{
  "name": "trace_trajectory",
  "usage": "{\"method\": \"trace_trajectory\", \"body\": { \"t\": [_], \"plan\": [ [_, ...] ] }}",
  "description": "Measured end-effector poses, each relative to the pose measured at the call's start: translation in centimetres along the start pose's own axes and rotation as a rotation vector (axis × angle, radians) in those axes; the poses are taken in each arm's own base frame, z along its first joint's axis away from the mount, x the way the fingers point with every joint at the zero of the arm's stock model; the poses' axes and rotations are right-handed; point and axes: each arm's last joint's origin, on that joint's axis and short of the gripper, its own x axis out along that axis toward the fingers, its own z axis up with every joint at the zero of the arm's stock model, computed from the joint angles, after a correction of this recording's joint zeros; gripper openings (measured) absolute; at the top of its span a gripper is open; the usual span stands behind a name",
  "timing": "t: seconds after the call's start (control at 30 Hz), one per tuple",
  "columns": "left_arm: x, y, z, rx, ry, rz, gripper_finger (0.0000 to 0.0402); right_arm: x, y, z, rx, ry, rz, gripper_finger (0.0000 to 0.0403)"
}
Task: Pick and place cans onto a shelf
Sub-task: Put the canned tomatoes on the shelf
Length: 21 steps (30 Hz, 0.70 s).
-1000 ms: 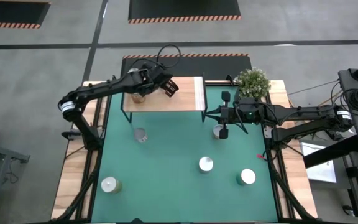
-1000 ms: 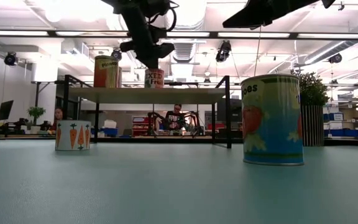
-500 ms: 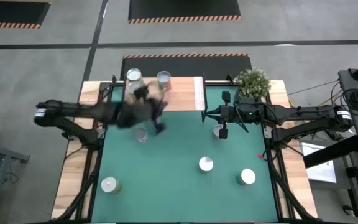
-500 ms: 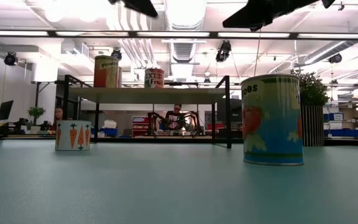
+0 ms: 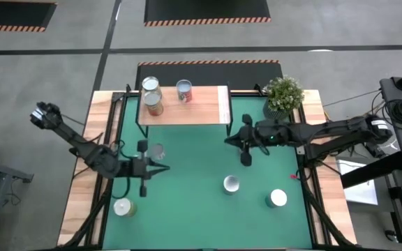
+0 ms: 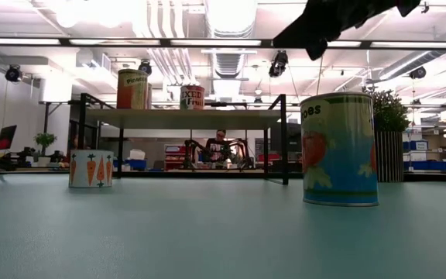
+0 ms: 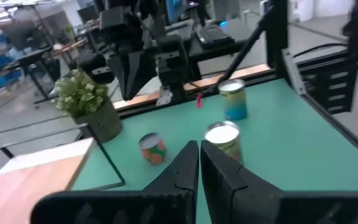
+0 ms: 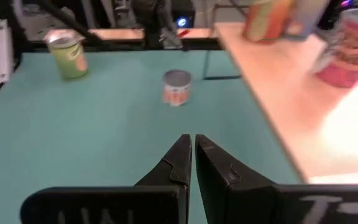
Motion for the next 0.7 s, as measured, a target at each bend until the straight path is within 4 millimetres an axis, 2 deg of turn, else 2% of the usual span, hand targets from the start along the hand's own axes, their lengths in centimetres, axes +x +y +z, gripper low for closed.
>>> {"method": "trace_trajectory", "body": {
  "t": [0.17,0.37,0.57,0.7],
  "plan": [
    [-1.2,0.3,-1.4,-0.073,-0.038,-0.019,0.0000,0.9,1.8,0.9,0.014,0.001,0.054,0.0012],
    [-1.7,0.6,-2.9,-0.102,-0.039,-0.017,0.0000,1.3,3.3,1.9,-0.003,0.054,0.099,0.0012],
    [-2.2,0.9,-3.4,-0.120,-0.055,-0.016,0.0000,0.7,4.4,2.3,0.077,0.226,0.112,0.0012],
    [-2.4,1.1,-3.2,-0.136,-0.071,-0.015,0.0000,-0.2,4.8,1.7,0.171,0.395,0.084,0.0012]
  ]
}}
